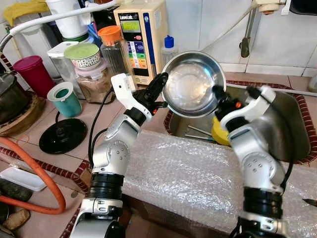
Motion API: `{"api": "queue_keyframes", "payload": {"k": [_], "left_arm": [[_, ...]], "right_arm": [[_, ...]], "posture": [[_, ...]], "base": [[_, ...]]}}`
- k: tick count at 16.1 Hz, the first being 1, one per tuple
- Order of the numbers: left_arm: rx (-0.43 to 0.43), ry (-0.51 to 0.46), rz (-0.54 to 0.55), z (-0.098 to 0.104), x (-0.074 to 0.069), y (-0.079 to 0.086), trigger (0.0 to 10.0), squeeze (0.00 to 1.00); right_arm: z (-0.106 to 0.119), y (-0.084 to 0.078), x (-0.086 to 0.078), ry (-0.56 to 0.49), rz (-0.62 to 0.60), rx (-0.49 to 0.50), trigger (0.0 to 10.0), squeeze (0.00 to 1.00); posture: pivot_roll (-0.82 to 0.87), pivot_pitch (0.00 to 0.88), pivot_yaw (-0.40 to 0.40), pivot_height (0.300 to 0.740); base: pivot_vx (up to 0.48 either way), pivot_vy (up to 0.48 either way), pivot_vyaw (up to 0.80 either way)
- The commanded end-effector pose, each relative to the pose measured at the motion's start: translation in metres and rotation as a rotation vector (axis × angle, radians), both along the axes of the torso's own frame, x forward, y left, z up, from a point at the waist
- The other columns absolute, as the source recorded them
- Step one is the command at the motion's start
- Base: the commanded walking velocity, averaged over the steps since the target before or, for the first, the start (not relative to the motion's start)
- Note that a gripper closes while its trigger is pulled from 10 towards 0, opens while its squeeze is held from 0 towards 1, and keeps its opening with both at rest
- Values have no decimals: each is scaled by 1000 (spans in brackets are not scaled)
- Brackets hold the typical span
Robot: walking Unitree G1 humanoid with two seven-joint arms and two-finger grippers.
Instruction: Kitchen organization
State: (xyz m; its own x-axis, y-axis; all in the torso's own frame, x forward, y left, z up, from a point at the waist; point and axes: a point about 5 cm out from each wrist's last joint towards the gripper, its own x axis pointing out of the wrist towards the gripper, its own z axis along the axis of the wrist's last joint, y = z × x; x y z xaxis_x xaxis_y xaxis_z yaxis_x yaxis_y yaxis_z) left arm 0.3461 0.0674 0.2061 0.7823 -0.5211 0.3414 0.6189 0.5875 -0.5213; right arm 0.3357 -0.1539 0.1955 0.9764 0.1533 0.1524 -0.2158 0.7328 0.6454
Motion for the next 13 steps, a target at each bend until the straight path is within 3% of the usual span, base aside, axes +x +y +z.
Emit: {"api": "queue_keyframes", "payload": {"k": [1,3,4,6,11,12,13], "left_arm": [[10,-9,-31,0,-3,-2,0,0],[11,4,-67,-3,-6,-7,0,0],[14,23,-66,-8,-7,-6,0,0],[18,65,-69,-18,-9,-5,0,0],[50,97,-55,-27,-7,-6,0,0],[72,116,-36,-31,-5,-6,2667,1000],[101,142,-6,-37,-2,-5,4549,1000]], "right_arm": [[12,8,1,-48,67,19,0,0],[9,9,-2,-32,110,80,0,0],[-4,4,1,61,65,137,0,0],[-19,-1,3,145,6,143,0,0],[-15,-11,6,162,-17,214,0,0],[-14,-15,8,176,-42,234,0,0],[-13,-19,10,193,-78,238,0,0]], "posture": [[-50,0,147,740],[-40,0,140,740],[-40,0,140,740],[-42,0,144,740],[-42,0,128,740],[-41,0,126,740],[-41,0,126,740]], "base": [[0,0,0],[0,0,0],[0,0,0],[0,0,0],[0,0,0],[0,0,0],[0,0,0]]}}
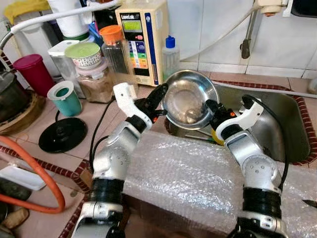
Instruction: Kitchen organization
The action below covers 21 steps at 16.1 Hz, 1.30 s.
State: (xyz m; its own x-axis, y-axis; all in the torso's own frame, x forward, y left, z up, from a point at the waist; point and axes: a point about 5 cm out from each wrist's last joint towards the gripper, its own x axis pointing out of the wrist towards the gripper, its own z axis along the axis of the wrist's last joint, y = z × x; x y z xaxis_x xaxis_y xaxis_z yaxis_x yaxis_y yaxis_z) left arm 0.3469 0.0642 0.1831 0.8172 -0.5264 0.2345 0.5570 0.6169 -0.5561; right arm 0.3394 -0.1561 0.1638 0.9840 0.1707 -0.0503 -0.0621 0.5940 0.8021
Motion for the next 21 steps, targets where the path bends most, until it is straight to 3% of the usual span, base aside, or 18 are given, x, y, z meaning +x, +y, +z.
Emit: {"api": "queue_keyframes", "payload": {"k": [1,7,10,13,16,21], "left_arm": [[68,50,-10,-17,-1,-2,10000,1000],[139,87,-47,-32,-6,-5,10000,1000],[310,130,-71,-49,-11,0,10000,1000],[430,111,-49,-56,-17,7,10000,1000],[475,80,-50,-53,-16,4,10000,1000],[471,82,-61,-53,-23,-1,10000,1000]], "right_arm": [[20,-18,6,-27,-129,28,0,0],[24,-23,3,0,-206,-24,0,0],[4,-51,4,178,-402,-145,0,0],[-5,-66,9,216,-463,-217,0,0],[-8,-80,16,220,-508,-296,0,0],[-22,-100,23,319,-605,-252,0,0]], "posture": [[-44,0,126,740],[-57,0,152,740],[-58,0,160,740],[-47,0,162,740],[-33,0,160,740],[-33,0,161,740]], "base": [[0,0,0],[0,0,0],[0,0,0],[0,0,0],[0,0,0],[0,0,0]]}}
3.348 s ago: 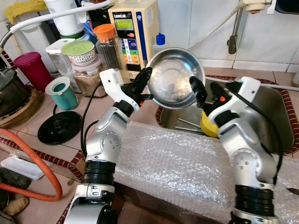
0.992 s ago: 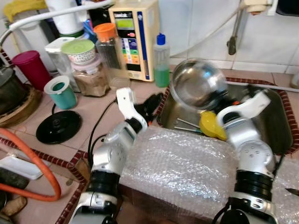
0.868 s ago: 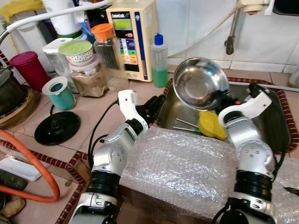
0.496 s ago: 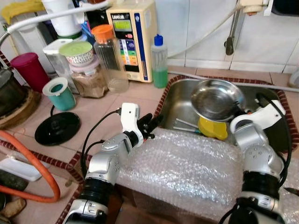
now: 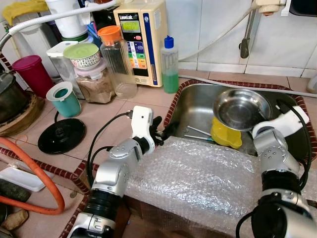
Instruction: Kitchen organization
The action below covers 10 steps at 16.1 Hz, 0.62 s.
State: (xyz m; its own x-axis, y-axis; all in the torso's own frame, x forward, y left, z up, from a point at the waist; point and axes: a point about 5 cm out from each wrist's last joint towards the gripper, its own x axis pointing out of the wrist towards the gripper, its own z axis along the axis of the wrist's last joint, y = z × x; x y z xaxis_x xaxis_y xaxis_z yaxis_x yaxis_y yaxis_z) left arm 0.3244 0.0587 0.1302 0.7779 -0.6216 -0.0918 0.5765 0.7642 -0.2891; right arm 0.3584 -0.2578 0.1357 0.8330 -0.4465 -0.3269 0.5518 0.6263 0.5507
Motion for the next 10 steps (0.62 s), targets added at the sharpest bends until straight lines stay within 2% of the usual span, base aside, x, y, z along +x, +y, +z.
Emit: {"api": "queue_keyframes", "payload": {"k": [1,3,4,5,6,7,10], "left_arm": [[26,0,15,-1,-2,4,10000,1000],[34,7,5,-3,-5,2,10000,1000],[45,18,0,-4,-6,2,10000,1000],[48,24,-14,-4,-7,2,10000,871],[46,32,-25,-4,-8,1,10000,502],[49,36,-44,-4,-10,1,10000,0],[53,34,-91,-2,-12,-1,10000,0]], "right_arm": [[3,0,4,2,-20,1,0,0],[-2,-6,3,47,-52,-19,0,0],[-10,-10,1,103,-76,-38,1843,0],[-15,-13,0,136,-80,-60,10000,0],[-16,-14,-1,140,-87,-55,10000,0],[-18,-15,-2,156,-97,-60,10000,996],[-23,-16,-3,174,-111,-66,10000,1000]], "posture": [[-33,0,161,740],[-25,0,157,740],[-21,0,154,740],[-21,0,154,740],[-16,0,155,740],[-15,0,158,740],[-11,0,166,740]], "base": [[0,0,0],[0,0,0],[0,0,0],[0,0,0],[0,0,0],[0,0,0],[0,0,0]]}}
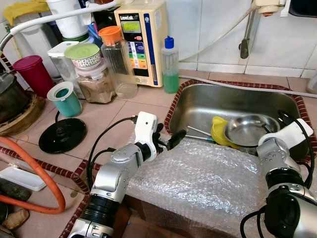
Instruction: Kitchen organization
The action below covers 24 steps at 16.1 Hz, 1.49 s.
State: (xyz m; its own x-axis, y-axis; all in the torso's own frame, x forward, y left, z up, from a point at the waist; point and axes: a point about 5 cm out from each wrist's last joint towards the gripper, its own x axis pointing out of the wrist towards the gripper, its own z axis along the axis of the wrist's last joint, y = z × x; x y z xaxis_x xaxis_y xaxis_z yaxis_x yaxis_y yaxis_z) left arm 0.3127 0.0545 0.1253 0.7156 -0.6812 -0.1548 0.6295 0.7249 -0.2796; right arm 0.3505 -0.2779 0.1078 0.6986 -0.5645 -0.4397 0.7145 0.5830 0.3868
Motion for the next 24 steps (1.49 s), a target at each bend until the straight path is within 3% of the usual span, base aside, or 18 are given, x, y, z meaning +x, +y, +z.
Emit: {"api": "queue_keyframes", "payload": {"k": [1,5,8,9,11,13,14,18,20,22,23,24], "left_arm": [[9,-12,-17,4,0,1,10000,0],[15,-37,-39,11,-1,-2,10000,0],[18,-64,-27,17,1,-1,10000,0],[29,-64,-8,21,3,1,10000,0],[-2,-54,1,24,4,3,10000,0],[15,-103,102,28,10,12,10000,0],[65,-150,211,25,15,26,10000,0],[66,-133,293,15,12,49,10000,0],[56,-160,390,15,10,55,10000,0],[72,-172,437,14,6,56,10000,0],[107,-207,455,18,5,54,10000,0],[119,-239,428,21,5,47,10000,0]], "right_arm": [[3,5,4,-4,12,-14,10000,1000],[2,7,4,-6,56,-103,10000,1000],[1,9,2,-31,60,-106,10000,1000],[3,11,2,-68,52,-40,10000,1000],[8,11,3,-92,61,-46,10000,1000],[17,16,4,-136,105,-86,10000,1000],[31,20,1,-202,158,-195,10000,1000],[44,25,-12,-219,287,-437,10000,1000],[57,32,-28,-254,409,-693,10000,1000],[60,34,-40,-276,427,-712,10000,1000],[60,38,-45,-292,440,-711,10000,651],[58,40,-51,-282,449,-711,10000,0]], "posture": [[-14,0,168,740],[-14,0,174,740],[-15,0,174,740],[-16,0,174,740],[-22,0,174,740],[-30,0,169,740],[-37,0,158,740],[-47,0,142,740],[-73,0,128,740],[-81,0,122,740],[-74,0,107,740],[-43,0,86,740]], "base": [[0,0,0],[0,0,0],[0,0,0],[0,0,0],[0,0,0],[0,0,0],[0,0,0],[0,0,0],[0,0,0],[0,0,0],[0,0,0],[0,0,0]]}}
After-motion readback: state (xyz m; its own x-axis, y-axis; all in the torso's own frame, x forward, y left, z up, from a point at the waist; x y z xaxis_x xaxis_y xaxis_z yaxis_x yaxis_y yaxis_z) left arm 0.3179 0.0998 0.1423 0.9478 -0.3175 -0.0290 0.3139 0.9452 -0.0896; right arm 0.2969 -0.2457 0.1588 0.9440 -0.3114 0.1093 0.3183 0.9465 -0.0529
